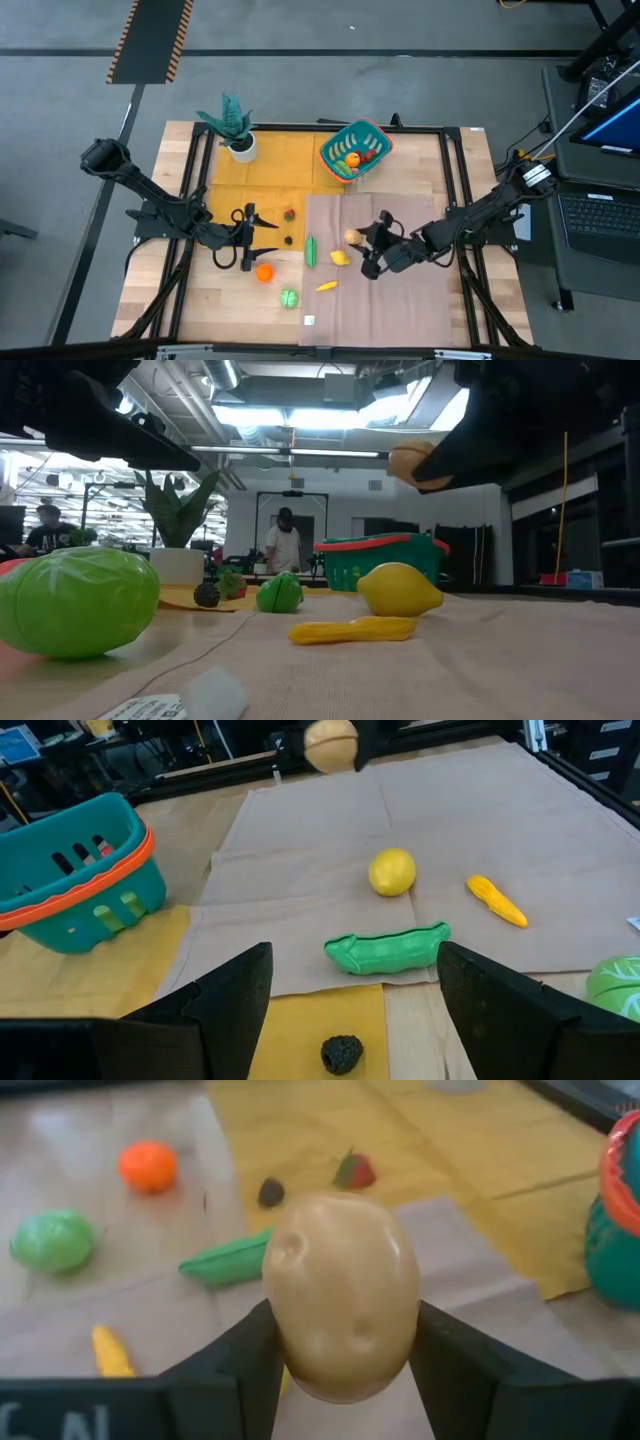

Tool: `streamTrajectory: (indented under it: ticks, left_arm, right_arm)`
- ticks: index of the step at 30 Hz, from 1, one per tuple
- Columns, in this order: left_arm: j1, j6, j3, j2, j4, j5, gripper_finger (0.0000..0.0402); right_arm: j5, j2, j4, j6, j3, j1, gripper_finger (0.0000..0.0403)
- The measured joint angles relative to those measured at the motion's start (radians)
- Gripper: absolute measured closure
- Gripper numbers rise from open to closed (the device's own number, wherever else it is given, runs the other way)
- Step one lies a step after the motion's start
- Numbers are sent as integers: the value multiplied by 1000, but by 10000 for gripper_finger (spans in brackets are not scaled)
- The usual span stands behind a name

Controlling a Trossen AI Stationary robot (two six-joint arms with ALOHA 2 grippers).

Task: Pick and placing Produce into tupperware
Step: Put the potato into the basket

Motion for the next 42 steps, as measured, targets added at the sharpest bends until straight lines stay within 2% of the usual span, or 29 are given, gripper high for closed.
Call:
streamTrajectory:
  ticks: [10,15,26,35,42]
  left_arm:
    - [12,-11,0,0,0,0,127]
    - [28,-11,0,0,0,0,127]
    - [54,-7,0,0,0,1,127]
    - [54,-7,0,0,0,8,127]
    - [54,-6,0,0,0,8,127]
  right_arm:
    - [106,-8,234,-32,-104,-72,220]
    - [126,-8,329,-78,-127,-104,225]
    - [247,-8,349,-78,-129,-156,227]
    - [229,-7,358,-105,-129,-280,236]
    - [96,-7,460,-180,-129,-446,236]
